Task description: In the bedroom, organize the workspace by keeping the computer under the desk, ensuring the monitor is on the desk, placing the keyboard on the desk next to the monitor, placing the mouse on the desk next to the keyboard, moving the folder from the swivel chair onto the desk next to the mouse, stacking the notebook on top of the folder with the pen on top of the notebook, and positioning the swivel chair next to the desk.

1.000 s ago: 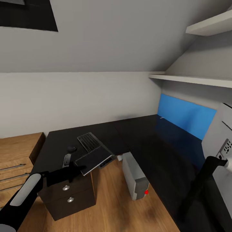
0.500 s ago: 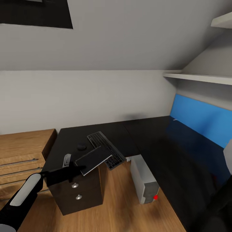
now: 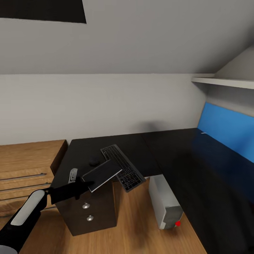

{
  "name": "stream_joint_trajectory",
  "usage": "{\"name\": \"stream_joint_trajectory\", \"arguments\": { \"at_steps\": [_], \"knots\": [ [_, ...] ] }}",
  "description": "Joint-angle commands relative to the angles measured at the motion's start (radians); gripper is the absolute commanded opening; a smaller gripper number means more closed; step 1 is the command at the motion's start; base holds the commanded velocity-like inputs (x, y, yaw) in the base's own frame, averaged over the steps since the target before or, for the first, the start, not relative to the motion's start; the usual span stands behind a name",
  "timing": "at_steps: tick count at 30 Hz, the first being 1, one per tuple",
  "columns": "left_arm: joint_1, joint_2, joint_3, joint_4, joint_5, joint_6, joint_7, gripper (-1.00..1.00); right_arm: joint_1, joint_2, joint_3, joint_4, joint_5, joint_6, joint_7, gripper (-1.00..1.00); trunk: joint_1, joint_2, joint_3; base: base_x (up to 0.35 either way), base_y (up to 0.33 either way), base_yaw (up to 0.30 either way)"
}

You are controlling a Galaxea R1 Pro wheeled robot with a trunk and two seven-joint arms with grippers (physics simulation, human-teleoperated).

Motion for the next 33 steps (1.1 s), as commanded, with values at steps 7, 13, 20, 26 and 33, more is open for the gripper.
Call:
{"name": "stream_joint_trajectory", "arguments": {
  "at_steps": [7,13,20,26,33],
  "knots": [
    [-0.001,0.001,0.023,-0.001,-0.003,0.002,-0.007,-1.00,0.000,0.001,0.008,0.002,-0.007,-0.005,0.000,1.00,0.000,0.000,-0.006,0.096,0.000,0.049],
    [-0.001,0.001,0.030,-0.001,-0.003,0.003,-0.006,-1.00,0.000,0.002,0.009,0.002,-0.006,-0.004,0.000,1.00,0.000,0.000,-0.010,0.012,0.000,0.136],
    [-0.001,0.001,0.032,-0.001,-0.003,0.003,-0.007,-1.00,0.000,0.002,0.009,0.002,-0.007,-0.004,0.000,1.00,0.000,0.000,-0.014,0.002,0.000,0.059],
    [-0.001,0.001,0.033,-0.001,-0.003,0.003,-0.007,-1.00,-0.001,0.001,0.008,0.002,-0.007,-0.004,0.000,1.00,0.000,0.000,-0.014,0.000,0.000,0.005],
    [-0.001,0.002,0.034,0.000,-0.003,0.004,-0.007,-1.00,-0.001,0.002,0.007,0.002,-0.011,-0.004,-0.003,1.00,0.000,0.000,-0.017,0.000,0.000,0.083]
  ]
}}
